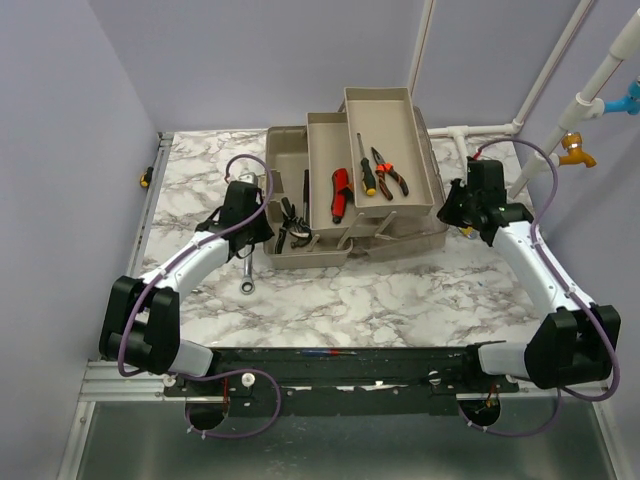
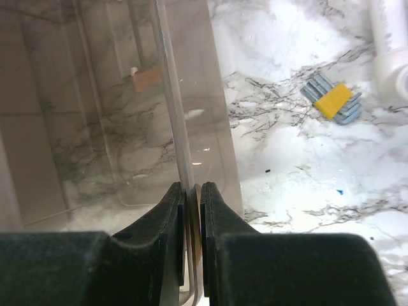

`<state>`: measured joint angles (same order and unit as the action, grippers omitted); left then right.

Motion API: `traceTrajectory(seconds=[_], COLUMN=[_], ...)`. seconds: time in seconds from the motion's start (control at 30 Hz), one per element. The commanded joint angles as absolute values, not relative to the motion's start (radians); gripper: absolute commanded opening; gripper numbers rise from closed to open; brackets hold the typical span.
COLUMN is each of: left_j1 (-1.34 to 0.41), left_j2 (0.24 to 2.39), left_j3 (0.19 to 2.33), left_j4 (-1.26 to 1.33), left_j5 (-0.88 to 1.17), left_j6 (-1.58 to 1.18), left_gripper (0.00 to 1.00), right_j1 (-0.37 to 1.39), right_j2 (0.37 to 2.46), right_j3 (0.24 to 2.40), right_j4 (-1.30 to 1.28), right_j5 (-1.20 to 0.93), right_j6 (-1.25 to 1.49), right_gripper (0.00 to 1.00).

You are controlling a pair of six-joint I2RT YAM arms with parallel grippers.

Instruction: Pack the tool kit

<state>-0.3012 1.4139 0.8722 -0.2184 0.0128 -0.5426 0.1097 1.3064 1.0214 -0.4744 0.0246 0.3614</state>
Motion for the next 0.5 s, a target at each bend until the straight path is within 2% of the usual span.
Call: traceTrajectory(seconds=[0.0, 0.23, 0.47], left_j1=[-0.348, -0.386, -0.414], left_j2=[1.387, 1.344, 1.333], left_j3=[0.911, 0.882, 0.867], left_j4=[-0.224, -0.218, -0.196], left_j5=[-0.024, -0.002, 0.041], left_j6=[-0.556, -0.578, -0.608], left_gripper=[0.00, 0.00, 0.00], right_j1=[0.141, 0.343, 0.563], right_j2=[1.237, 1.250, 1.353], right_j3=[1.180, 1.295, 1.472], right_j4=[-0.510, -0.637, -0.766], right_j5=[0.134, 0.371, 0.612], right_j6=[0.349, 0.321, 0.329], right_gripper=[0.01, 0.01, 0.01])
